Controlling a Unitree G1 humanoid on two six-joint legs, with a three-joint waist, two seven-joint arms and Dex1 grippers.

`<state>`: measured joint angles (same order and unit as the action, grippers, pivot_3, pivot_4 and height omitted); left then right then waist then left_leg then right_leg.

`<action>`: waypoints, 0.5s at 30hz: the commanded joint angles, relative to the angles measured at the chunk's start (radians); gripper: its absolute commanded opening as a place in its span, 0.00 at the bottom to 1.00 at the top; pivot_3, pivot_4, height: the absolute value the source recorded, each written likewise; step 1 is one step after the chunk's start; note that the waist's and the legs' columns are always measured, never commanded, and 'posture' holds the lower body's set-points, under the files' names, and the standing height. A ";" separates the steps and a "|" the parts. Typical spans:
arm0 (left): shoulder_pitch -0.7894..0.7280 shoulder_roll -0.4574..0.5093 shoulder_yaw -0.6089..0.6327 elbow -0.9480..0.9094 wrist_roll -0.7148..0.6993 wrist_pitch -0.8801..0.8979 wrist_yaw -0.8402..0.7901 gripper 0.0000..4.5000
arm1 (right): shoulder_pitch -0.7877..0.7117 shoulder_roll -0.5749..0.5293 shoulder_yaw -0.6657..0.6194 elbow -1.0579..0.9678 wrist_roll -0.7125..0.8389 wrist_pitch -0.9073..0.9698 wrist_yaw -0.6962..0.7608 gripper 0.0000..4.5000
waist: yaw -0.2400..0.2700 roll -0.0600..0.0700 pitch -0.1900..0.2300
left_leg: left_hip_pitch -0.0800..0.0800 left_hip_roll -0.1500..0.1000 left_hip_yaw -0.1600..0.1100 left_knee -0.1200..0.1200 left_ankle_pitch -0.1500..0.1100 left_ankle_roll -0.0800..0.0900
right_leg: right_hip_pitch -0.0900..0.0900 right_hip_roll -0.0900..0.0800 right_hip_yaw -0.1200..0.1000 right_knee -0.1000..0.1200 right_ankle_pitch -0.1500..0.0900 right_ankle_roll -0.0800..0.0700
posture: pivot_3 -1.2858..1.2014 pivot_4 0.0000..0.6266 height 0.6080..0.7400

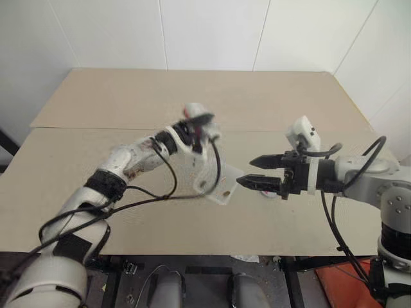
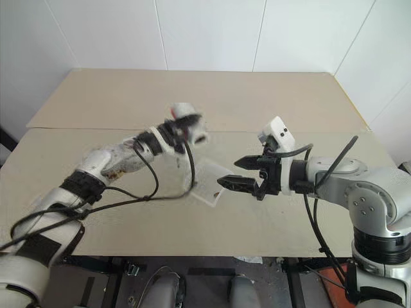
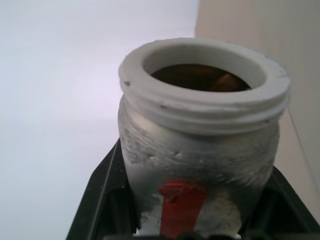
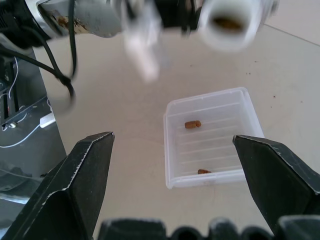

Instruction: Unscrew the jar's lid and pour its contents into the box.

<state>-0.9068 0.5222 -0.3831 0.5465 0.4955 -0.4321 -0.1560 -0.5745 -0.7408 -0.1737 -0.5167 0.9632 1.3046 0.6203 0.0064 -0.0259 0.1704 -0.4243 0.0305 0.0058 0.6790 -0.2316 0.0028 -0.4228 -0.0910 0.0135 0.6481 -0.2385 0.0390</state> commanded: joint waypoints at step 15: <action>0.295 -0.204 0.470 -0.383 -0.738 0.782 -0.288 0.43 | 0.044 0.019 0.002 -0.045 -0.004 -0.136 -0.045 0.99 | -0.018 0.000 0.000 | 0.003 0.000 -0.002 0.001 0.000 0.000 | 0.003 0.001 0.000 0.000 0.000 0.000 | 0.52 0.24 1.00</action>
<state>-0.6093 0.3210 0.0649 0.1821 -0.2253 0.3737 -0.4457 -0.5311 -0.7216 -0.1628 -0.5318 0.9553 1.2007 0.5816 -0.0115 -0.0261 0.1704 -0.4217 0.0307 0.0043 0.6801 -0.2316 0.0028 -0.4203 -0.0902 0.0136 0.6476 -0.2385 0.0390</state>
